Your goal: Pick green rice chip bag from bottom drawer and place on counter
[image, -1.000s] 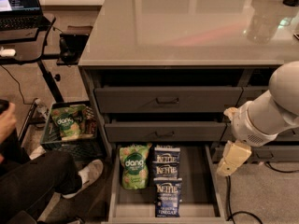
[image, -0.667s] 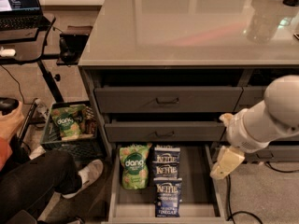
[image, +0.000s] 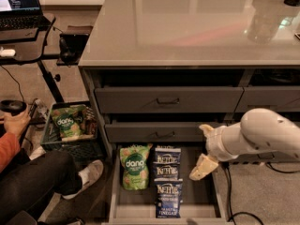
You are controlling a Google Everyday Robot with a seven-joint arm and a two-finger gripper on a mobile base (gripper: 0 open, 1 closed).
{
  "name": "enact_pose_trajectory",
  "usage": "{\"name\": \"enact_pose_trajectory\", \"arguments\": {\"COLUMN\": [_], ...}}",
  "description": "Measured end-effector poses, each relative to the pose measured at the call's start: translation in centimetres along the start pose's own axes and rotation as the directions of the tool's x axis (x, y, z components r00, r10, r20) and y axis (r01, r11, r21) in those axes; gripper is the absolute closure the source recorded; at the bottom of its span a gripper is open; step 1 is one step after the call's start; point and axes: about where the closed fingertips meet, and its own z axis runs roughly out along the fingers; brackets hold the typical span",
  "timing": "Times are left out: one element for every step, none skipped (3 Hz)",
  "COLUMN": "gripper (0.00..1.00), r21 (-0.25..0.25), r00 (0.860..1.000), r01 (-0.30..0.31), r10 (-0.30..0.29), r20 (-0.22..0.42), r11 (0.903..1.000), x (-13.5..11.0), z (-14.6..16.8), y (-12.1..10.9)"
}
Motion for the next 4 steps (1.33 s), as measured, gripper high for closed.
{"name": "enact_pose_trajectory", "arguments": {"gripper": [0.0, 0.0, 0.0, 0.0], "r21": [-0.014, -0.035, -0.037, -0.017], "r00": [0.997, 0.993, 0.992, 0.99], "r01": [0.011, 0.013, 0.01, -0.017], "r10": [-0.01, -0.008, -0.005, 0.019], "r20": [0.075, 0.117, 0.126, 0.141], "r11": [0.9998, 0.9993, 0.9993, 0.9997], "x": [0.4, 0.8, 0.8, 1.8], "z": [5.2, 8.4, 8.7, 12.3], "y": [-0.8, -1.3, -1.1, -0.9]}}
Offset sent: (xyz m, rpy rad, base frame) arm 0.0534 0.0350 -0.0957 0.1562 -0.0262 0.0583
